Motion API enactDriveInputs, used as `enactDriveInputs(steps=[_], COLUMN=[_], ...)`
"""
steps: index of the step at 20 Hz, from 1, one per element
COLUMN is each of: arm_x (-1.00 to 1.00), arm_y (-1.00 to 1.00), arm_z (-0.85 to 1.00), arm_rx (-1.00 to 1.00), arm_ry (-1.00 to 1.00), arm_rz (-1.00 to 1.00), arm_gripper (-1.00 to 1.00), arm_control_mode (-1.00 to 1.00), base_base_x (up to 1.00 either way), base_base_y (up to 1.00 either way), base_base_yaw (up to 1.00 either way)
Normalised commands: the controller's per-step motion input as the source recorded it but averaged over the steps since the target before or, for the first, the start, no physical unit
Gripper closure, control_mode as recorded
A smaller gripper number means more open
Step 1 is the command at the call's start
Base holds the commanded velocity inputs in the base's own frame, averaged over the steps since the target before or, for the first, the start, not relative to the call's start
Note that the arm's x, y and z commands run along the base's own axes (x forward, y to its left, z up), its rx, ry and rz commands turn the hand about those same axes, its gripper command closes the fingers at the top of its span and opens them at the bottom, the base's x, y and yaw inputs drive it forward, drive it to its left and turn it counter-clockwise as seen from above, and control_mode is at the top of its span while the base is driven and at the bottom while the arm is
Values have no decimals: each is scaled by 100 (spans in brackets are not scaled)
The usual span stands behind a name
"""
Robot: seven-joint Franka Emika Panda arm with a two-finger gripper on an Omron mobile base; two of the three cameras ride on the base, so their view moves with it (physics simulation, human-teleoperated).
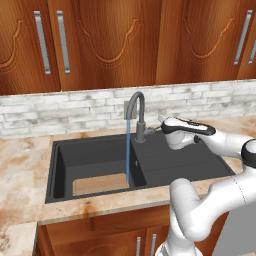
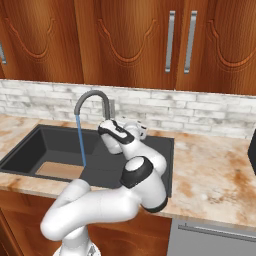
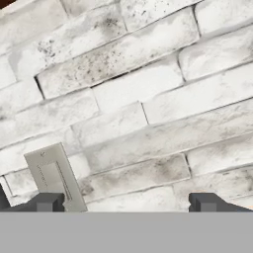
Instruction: Turn on the sink faucet with hot water and rinse the cutting board for ten seconds, then turn off the faucet. Push the cutting board to reach the water if necessary.
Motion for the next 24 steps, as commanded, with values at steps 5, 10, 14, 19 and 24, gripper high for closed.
enactDriveInputs(steps=[5, 10, 14, 19, 24], arm_x=[-18, -11, -15, -16, -11], arm_y=[-29, -24, -7, 0, 0], arm_z=[15, 4, -2, -10, -17], arm_rx=[0, 0, 0, 0, 0], arm_ry=[0, 0, 0, 7, 5], arm_rz=[0, 0, 0, 3, 3], arm_gripper=[-100, -100, -100, -100, -100], arm_control_mode=[-100, -100, -100, -100, -100], base_base_x=[0, 0, 0, 0, 0], base_base_y=[0, 0, 0, 0, 0], base_base_yaw=[0, 0, 0, 0, 0])
